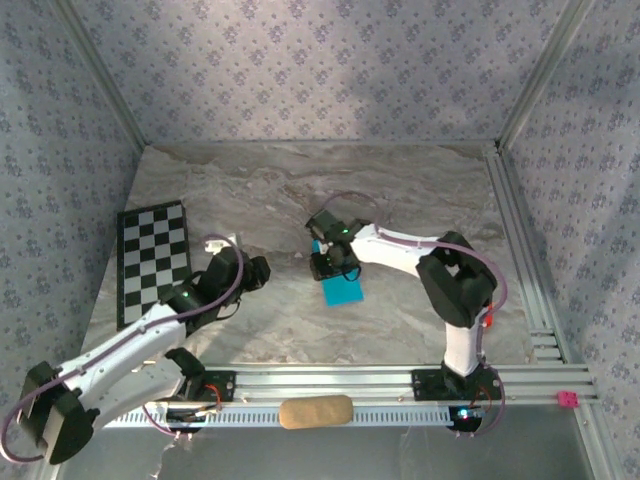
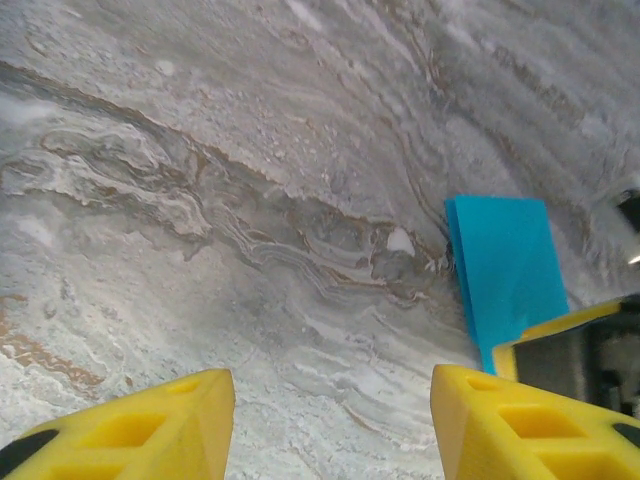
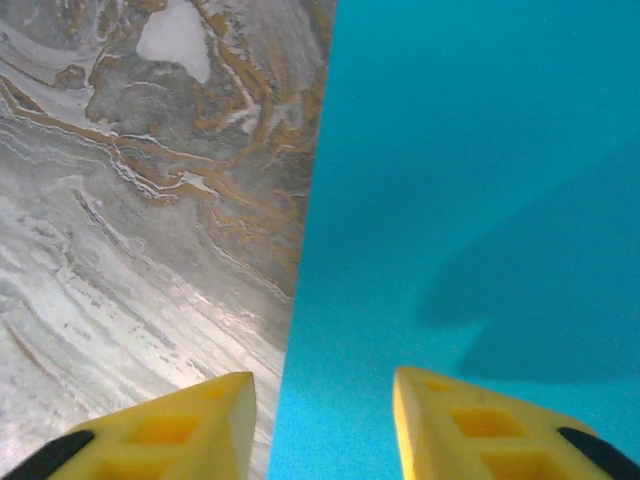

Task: Fold a paper plane with a square sheet of paper (pick it up from the middle)
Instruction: Turn over the paper at the center of the table, then third fold the triangle at the center of the table.

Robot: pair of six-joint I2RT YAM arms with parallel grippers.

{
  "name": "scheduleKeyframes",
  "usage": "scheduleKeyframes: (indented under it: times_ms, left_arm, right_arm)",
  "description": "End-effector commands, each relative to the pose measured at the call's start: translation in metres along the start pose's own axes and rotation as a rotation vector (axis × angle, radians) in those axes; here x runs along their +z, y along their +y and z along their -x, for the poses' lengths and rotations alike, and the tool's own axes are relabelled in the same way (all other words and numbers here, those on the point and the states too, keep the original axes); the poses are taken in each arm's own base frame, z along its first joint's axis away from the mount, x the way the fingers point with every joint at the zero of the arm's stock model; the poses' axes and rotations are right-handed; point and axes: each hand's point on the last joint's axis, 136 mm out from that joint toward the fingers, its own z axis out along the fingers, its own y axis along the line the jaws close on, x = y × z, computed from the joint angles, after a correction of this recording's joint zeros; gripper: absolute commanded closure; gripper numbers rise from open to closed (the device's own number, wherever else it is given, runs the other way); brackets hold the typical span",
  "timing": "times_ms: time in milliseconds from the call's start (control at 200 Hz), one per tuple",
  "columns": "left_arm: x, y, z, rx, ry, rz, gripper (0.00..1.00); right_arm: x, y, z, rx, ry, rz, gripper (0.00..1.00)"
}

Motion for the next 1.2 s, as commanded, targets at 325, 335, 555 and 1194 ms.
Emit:
scheduleKeyframes:
  times_ms: [325,335,555,1194]
  left_arm:
    - [0.037,-0.073,-0.008,0.077,0.207,-0.186,0.45]
    - [0.038,-0.074,-0.009,0.076,0.215,-0.190,0.45]
    - [0.062,-0.112,-0.036,0.126,0.383,-0.290,0.48]
    - [0.095,-0.112,-0.064,0.008,0.454,-0.244,0.48]
  right_arm:
    - [-0.065,-0.043,0.010,0.287,-0.224,0.388,0.57]
    - [-0.065,-0.046,0.011,0.300,-0.228,0.391,0.57]
    - [-0.058,-0.072,0.007,0.414,-0.221,0.457,0.70]
    - [-0.034,-0.065,-0.002,0.445,-0.143,0.504,0.78]
